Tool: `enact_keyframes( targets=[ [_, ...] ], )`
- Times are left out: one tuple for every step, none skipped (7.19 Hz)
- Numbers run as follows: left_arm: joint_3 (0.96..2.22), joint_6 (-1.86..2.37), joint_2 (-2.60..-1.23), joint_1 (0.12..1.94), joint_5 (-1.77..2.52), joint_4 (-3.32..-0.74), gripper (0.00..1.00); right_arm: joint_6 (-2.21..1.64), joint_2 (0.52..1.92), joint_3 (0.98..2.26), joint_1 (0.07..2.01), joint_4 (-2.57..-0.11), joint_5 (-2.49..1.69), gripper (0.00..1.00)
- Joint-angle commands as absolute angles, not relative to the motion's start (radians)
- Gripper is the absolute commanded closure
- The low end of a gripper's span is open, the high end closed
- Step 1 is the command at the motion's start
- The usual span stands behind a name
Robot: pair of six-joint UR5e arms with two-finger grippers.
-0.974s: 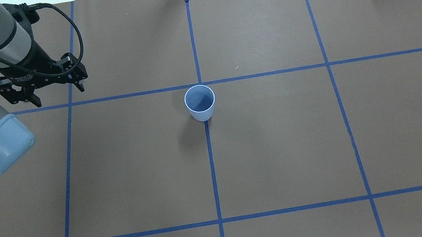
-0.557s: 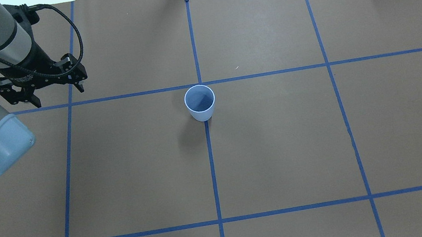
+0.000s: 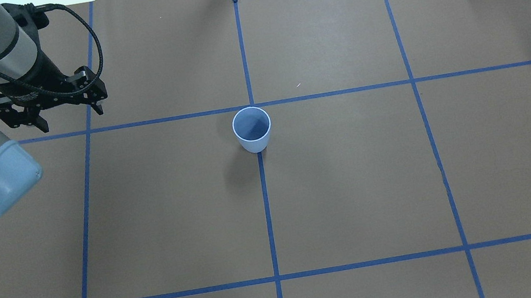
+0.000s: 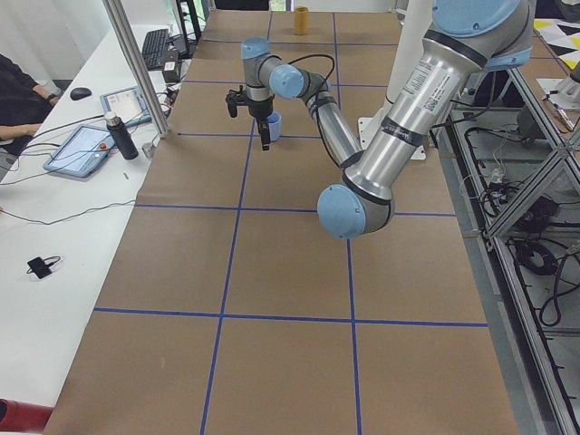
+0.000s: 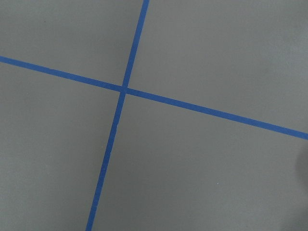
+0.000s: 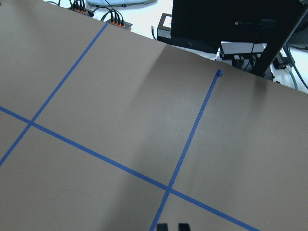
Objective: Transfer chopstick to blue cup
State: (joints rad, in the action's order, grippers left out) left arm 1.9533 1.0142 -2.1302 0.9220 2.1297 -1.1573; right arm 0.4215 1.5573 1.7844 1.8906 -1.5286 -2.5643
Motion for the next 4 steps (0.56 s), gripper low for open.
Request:
enact_keyframes(
  targets=[
    [1.95, 0.868, -2.126, 1.001, 2.131, -1.149, 0.01, 0.416, 1.354, 1.784, 1.84, -1.761, -2.533, 1.0],
    [1.948, 0.811, -2.12, 1.049, 2.132, -1.141, 0.01, 0.329, 1.269, 1.783, 1.783, -1.814, -2.517, 1.0],
    [1.95, 0.751, -2.074, 1.093, 2.135, -1.149, 0.01, 0.176, 1.223, 1.787, 1.72, -1.813, -2.516, 1.0],
    [1.941, 0.591, -2.027, 1.161, 2.137, -1.152, 0.01, 0.049, 1.18, 1.796, 1.647, -1.813, -2.514, 1.0]
  ],
)
